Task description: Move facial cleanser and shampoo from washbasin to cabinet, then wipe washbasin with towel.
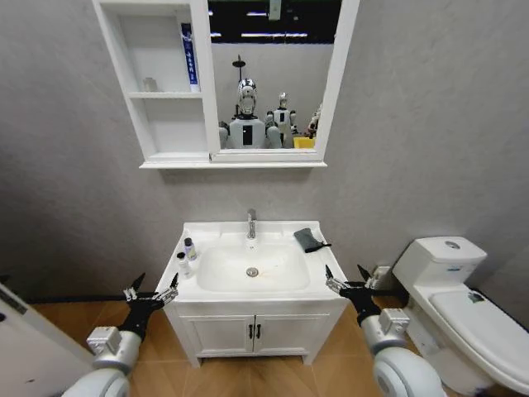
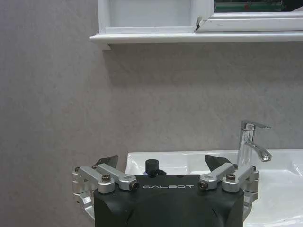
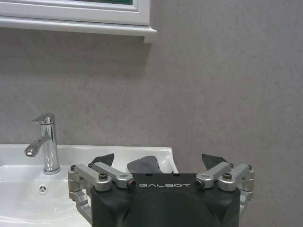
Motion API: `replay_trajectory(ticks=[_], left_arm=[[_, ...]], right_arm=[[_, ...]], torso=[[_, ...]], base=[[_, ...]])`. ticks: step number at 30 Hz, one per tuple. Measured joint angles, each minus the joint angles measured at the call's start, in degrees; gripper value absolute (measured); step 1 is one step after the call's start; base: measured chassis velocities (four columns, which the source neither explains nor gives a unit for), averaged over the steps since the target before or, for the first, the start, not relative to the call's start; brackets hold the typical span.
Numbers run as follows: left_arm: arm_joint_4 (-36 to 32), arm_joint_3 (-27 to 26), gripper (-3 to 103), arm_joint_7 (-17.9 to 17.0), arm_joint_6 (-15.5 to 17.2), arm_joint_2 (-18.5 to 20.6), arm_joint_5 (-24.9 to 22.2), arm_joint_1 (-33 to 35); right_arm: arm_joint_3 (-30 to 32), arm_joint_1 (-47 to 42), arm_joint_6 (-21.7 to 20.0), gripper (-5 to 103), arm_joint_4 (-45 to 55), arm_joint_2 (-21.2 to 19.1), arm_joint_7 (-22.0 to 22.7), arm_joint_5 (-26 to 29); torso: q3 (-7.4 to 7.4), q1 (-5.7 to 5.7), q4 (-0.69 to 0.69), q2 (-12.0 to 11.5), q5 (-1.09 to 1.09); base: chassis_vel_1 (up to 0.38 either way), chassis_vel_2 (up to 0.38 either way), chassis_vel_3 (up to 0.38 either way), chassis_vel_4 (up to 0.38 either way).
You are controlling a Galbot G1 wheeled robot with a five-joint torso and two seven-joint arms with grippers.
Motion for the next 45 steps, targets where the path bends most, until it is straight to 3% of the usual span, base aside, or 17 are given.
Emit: replay_trajectory(ticks=[1, 4, 10, 19, 23, 30, 33, 45], left_arm=[[0.58, 0.39, 100, -0.37, 0.15, 0.00, 0.11, -0.58], [2.95, 1.45, 100, -1.31, 0.64, 0.29, 0.38, -2.53], [6.54, 2.32, 100, -1.55, 2.10, 2.96, -0.40, -4.39], [10.42, 4.80, 100, -0.08, 3.47, 5.53, -1.63, -6.39], [12.90, 6.27, 100, -1.91, 3.50, 6.32, -1.99, -8.56], [19.02, 7.62, 100, -2.85, -0.12, 4.01, -0.05, -11.98], [23.17, 8.91, 100, -2.05, -3.35, 1.87, 1.75, -14.18], [30.92, 10.68, 100, -2.12, -6.00, 0.32, 3.10, -22.59]], right_arm=[[0.03, -0.02, 0.09, 100, -0.12, -0.11, -0.02, -0.01], [0.09, 0.13, 0.29, 100, -0.34, -0.54, -0.05, -0.05], [0.37, 0.60, 0.44, 100, -0.35, -0.48, 0.24, -0.05], [0.39, 1.79, 1.83, 100, -2.45, -0.03, 0.49, -0.58], [0.21, 2.81, 1.70, 100, -2.90, -0.52, 0.88, 0.90], [0.19, 3.96, 1.83, 100, -4.13, -1.04, 0.39, 2.20], [-0.09, 5.01, 2.33, 100, -5.75, -0.60, 0.17, 2.08], [-0.88, 7.28, 2.73, 100, -9.80, 0.68, -0.05, 1.13]], torso=[[-0.01, -0.03, -0.01, 0.01, -0.07], [-0.02, -0.08, 0.06, 0.04, 0.00], [-0.02, -0.08, 0.03, 0.04, 0.00], [-0.01, -0.01, 0.04, 0.02, -0.01], [-0.01, -0.02, 0.02, 0.02, -0.02], [0.00, -0.01, 0.03, 0.02, -0.01], [0.00, -0.01, 0.03, 0.02, -0.01], [0.00, -0.01, 0.03, 0.02, -0.01]], base=[[-0.027, 0.011, -0.072, -0.035], [0.043, -0.015, -0.070, 0.017], [0.061, -0.029, -0.027, 0.048], [0.000, 0.000, 0.000, 0.000], [0.000, 0.000, 0.000, 0.000], [0.000, 0.000, 0.000, 0.000], [0.000, 0.000, 0.000, 0.000], [0.000, 0.000, 0.000, 0.000]])
